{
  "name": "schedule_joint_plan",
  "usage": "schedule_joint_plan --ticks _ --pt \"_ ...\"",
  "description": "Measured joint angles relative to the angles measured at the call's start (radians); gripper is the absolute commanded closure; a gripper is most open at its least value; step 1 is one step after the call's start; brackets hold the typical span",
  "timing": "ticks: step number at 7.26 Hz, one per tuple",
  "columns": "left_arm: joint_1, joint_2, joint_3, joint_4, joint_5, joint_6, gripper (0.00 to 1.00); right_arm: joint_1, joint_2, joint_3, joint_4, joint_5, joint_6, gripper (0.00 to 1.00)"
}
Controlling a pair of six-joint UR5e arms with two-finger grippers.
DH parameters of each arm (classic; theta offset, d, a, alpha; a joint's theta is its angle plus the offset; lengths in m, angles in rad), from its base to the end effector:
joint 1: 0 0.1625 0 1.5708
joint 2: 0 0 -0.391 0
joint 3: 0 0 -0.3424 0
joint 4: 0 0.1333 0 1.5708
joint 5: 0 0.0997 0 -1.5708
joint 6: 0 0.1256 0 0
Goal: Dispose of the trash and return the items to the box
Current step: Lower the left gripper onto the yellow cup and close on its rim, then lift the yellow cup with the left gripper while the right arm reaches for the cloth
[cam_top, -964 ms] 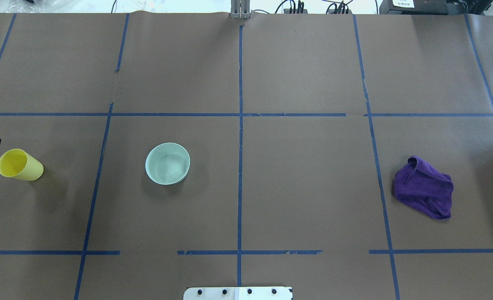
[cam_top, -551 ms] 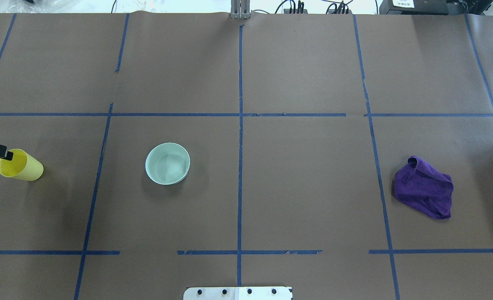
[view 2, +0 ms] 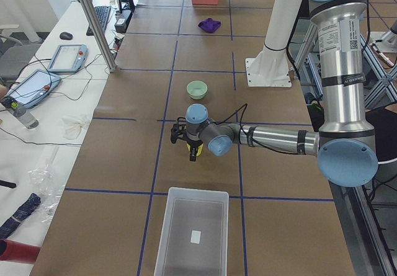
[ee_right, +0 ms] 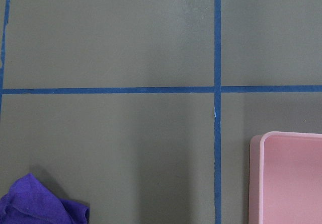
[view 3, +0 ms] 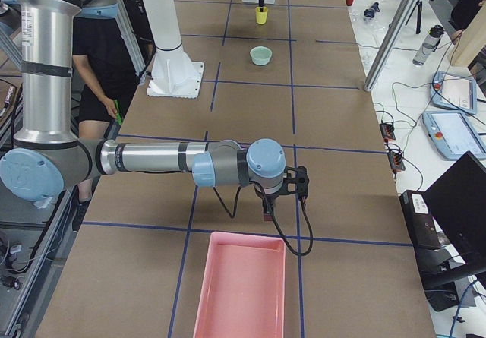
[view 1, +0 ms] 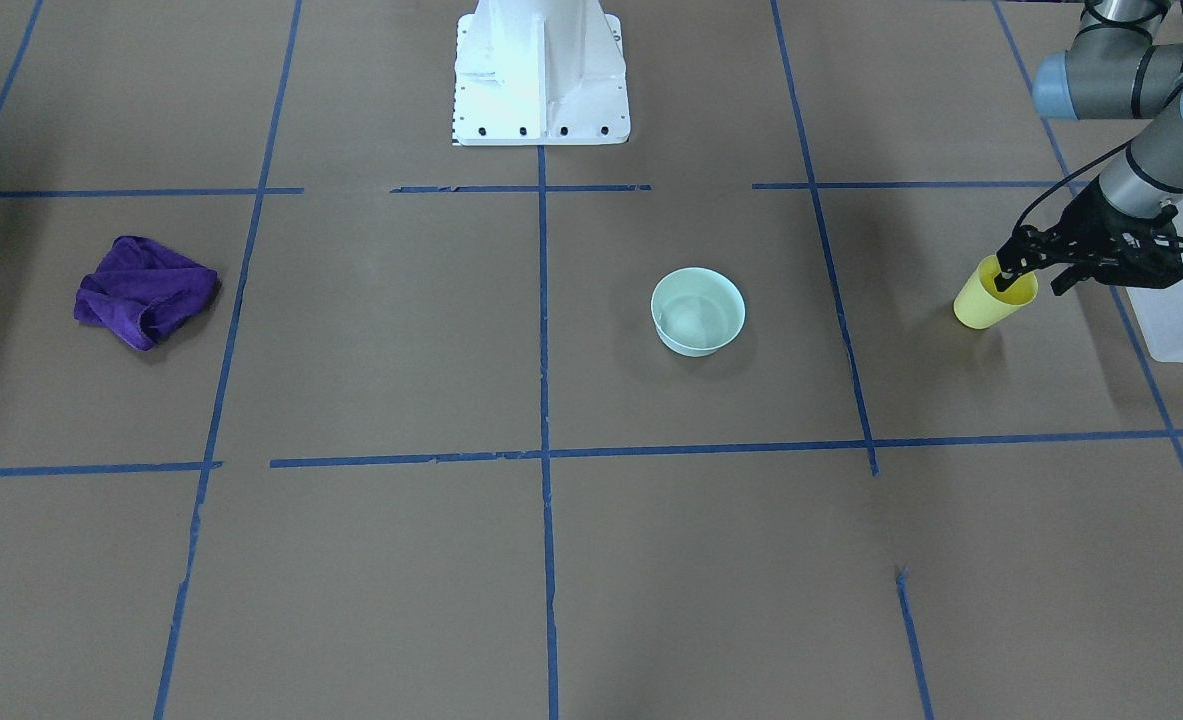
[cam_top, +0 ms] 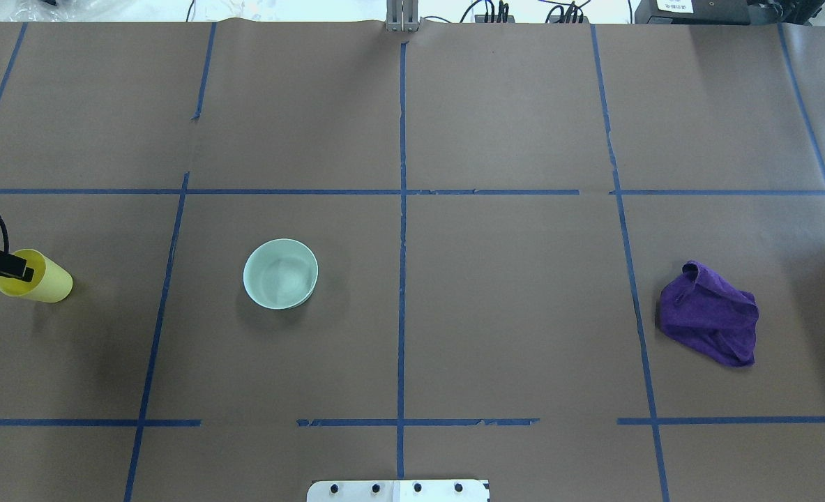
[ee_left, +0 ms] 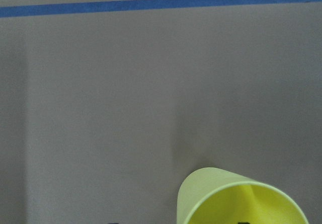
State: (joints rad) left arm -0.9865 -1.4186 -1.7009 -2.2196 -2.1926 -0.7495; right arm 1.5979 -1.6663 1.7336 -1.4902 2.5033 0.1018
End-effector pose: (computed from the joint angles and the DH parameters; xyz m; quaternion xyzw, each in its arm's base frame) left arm 0.1835 -0.3866 0.5808 0.0506 0.4102 0.0193 0.9104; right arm 0.0436 -0.4129 0.5880 0.0492 -0.4505 0.0242 0.8911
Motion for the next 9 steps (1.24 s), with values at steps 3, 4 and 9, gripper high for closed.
schedule_joint_plan --ticks 3,4,9 --pt "0.000 -0.022 0.015 0.000 -0.006 -0.015 1.00 -0.004 0.010 0.001 -0.003 0.001 0.023 0.00" --pt "-0.001 -0.026 0.011 0.002 -0.013 -0.028 1.00 -0.014 0.011 0.006 -0.002 0.000 0.028 0.00" --pt "-0.143 -0.028 -0.120 0.132 -0.173 -0.024 1.00 -0.221 0.010 0.117 0.020 -0.100 0.316 0.00"
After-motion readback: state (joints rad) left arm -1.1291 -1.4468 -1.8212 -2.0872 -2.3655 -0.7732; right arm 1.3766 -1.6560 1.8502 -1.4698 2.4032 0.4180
